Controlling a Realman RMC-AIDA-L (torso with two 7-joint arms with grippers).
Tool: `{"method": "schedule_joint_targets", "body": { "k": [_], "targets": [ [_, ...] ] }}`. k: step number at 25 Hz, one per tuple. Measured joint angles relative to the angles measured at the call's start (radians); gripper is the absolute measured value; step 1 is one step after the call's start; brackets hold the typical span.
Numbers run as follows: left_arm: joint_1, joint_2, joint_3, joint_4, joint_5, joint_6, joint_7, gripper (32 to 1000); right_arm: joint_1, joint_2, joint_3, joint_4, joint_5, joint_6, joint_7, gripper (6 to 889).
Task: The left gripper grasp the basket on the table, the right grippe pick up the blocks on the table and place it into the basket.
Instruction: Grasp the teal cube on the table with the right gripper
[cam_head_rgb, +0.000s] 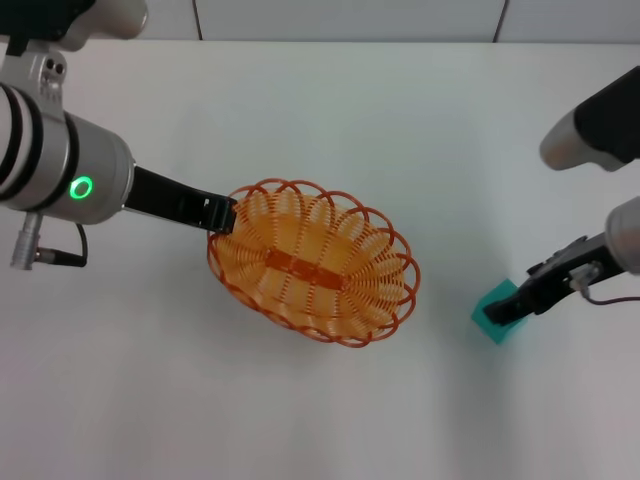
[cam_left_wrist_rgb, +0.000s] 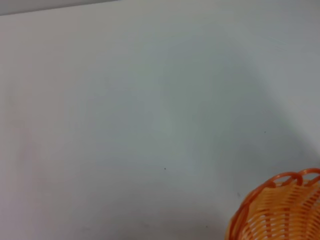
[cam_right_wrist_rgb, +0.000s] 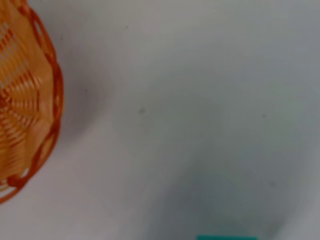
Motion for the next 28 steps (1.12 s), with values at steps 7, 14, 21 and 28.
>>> {"method": "schedule_joint_targets", "body": {
  "k": [7, 14, 21, 28],
  "targets": [
    [-0.002, 0.0006, 0.007, -0.005, 0.005, 0.008, -0.002, 68, 0.019, -0.001, -0.027, 0.06, 0.012, -0.027, 0.0, 860],
    [-0.003, 0.0014, 0.008, -0.008, 0.006, 0.011, 0.002, 68, 0.043, -0.002, -0.039, 0.115, 0.01, -0.061, 0.0, 860],
    [-0.005, 0.0016, 0.009, -0.01, 0.01, 0.011, 0.003, 67, 0.076, -0.002, -0.047, 0.191, 0.009, -0.099, 0.0, 860],
    [-0.005, 0.0015, 0.009, -0.012, 0.01, 0.011, 0.004, 67, 0.077, -0.002, -0.049, 0.196, 0.013, -0.106, 0.0, 859]
  ]
}}
